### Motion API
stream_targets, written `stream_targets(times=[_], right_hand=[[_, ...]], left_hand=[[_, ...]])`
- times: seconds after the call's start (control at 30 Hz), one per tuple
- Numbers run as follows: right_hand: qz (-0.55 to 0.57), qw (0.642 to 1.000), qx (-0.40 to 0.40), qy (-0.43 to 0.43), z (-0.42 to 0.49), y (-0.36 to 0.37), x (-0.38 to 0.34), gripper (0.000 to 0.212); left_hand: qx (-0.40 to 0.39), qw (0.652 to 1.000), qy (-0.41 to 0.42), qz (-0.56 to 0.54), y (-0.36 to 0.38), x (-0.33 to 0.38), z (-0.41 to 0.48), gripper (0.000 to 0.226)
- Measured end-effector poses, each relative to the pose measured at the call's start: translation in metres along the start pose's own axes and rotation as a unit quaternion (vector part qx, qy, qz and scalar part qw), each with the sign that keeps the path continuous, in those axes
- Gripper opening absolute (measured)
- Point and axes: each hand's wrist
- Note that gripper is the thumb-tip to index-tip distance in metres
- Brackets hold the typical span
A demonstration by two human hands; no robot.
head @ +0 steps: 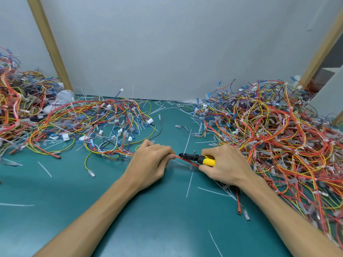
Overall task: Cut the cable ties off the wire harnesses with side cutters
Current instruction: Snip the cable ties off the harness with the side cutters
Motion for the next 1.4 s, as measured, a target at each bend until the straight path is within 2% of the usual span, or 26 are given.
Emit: stream_targets(times=[0.4, 0.57, 0.7, 1.0, 1.4], right_hand=[[0.006, 1.000, 0.001, 0.002, -0.001, -0.002, -0.001, 0.030], [-0.056, 0.996, 0.057, -0.026, -0.008, 0.004, -0.009, 0.024], [-0.077, 0.993, 0.081, -0.043, -0.007, 0.003, -0.010, 0.032], [-0.087, 0.994, 0.060, -0.018, -0.005, 0.003, -0.013, 0.022], [-0.077, 0.993, 0.084, -0.038, -0.004, 0.004, -0.011, 0.027]], left_hand=[[-0.004, 1.000, -0.004, -0.002, 0.000, 0.000, 0.000, 0.019], [-0.002, 1.000, -0.004, 0.006, -0.002, 0.000, 0.001, 0.018], [-0.005, 1.000, -0.008, 0.004, -0.003, 0.001, 0.001, 0.018], [-0.019, 1.000, -0.013, -0.002, -0.003, 0.002, 0.001, 0.019], [-0.026, 1.000, -0.011, -0.004, -0.005, 0.002, 0.001, 0.019]])
Point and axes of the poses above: each hand's wrist, its own z-axis towards the middle knuckle, its own y-axis out of the palm, x = y × z, and after that the axes turned 4 degrees about -y, right-handed
